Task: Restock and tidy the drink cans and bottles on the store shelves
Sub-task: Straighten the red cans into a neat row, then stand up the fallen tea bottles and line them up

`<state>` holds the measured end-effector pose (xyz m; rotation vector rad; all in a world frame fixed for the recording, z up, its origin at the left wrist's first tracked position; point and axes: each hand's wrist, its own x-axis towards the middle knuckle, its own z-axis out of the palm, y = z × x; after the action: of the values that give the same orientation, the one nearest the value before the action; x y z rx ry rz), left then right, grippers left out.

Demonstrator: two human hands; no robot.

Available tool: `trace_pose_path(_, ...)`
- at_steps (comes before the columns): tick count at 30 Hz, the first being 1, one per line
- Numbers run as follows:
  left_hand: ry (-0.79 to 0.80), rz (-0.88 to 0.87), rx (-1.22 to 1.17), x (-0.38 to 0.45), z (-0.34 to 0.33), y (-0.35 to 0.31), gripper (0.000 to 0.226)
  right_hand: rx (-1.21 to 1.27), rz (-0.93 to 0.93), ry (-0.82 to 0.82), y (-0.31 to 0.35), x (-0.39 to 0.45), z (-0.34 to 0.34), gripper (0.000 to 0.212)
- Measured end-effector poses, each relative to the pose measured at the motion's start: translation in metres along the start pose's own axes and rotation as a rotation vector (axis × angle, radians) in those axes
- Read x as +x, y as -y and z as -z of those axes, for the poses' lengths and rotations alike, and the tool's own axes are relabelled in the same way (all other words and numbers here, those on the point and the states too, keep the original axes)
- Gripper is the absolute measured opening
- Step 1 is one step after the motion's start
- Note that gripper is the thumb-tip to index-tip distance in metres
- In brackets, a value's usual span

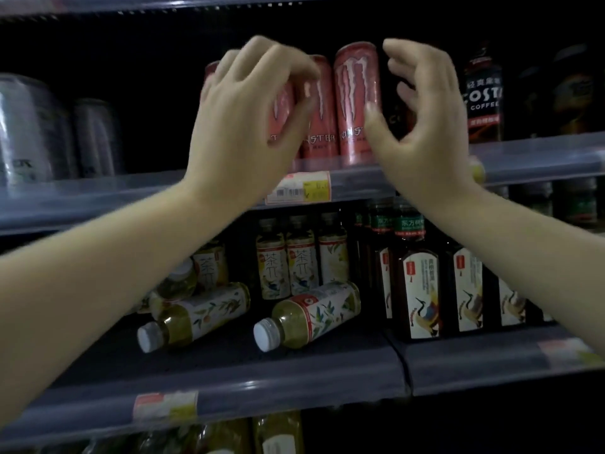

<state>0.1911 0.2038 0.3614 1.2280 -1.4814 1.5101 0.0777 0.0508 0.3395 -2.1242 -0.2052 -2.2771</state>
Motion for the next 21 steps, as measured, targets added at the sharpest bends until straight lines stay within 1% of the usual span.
trace_pose_path(1, 0.003, -0.003, -0.052, -0.012, 0.004, -0.004, 0.018, 0.018, 0.065, -0.018, 0.007, -0.008, 0.003, 0.04)
trace_pose_path(3, 0.069, 0.006, -0.12, -0.04, 0.01, -0.008, 0.013, 0.067, 0.175, 0.006, 0.02, -0.027, 0.005, 0.03)
trace_pose_path(5, 0.182, 0.048, -0.139, -0.072, 0.013, -0.007, 0.015, 0.134, 0.204, 0.123, 0.027, -0.053, 0.002, 0.026)
trace_pose_path(7, 0.275, 0.164, -0.163, -0.103, 0.013, -0.004, 0.019, 0.187, 0.147, 0.322, 0.028, -0.08, -0.004, 0.028)
trace_pose_path(10, 0.423, 0.36, -0.2, -0.143, 0.01, 0.008, 0.026, 0.233, -0.017, 0.644, 0.022, -0.113, -0.019, 0.037)
trace_pose_path(12, 0.536, 0.452, -0.169, -0.168, 0.008, 0.019, 0.031, 0.218, -0.131, 0.791, 0.015, -0.127, -0.032, 0.042)
trace_pose_path(14, 0.603, 0.525, -0.127, -0.187, 0.007, 0.031, 0.032, 0.172, -0.193, 0.946, 0.007, -0.135, -0.046, 0.053)
trace_pose_path(17, 0.629, 0.592, -0.079, -0.211, 0.008, 0.042, 0.032, 0.124, -0.201, 1.187, 0.0, -0.141, -0.064, 0.07)
trace_pose_path(19, 0.574, 0.655, -0.07, -0.224, 0.008, 0.043, 0.028, 0.114, -0.215, 1.262, -0.002, -0.144, -0.074, 0.076)
trace_pose_path(21, 0.501, 0.713, -0.043, -0.235, 0.006, 0.041, 0.025, 0.107, -0.22, 1.29, -0.002, -0.148, -0.082, 0.076)
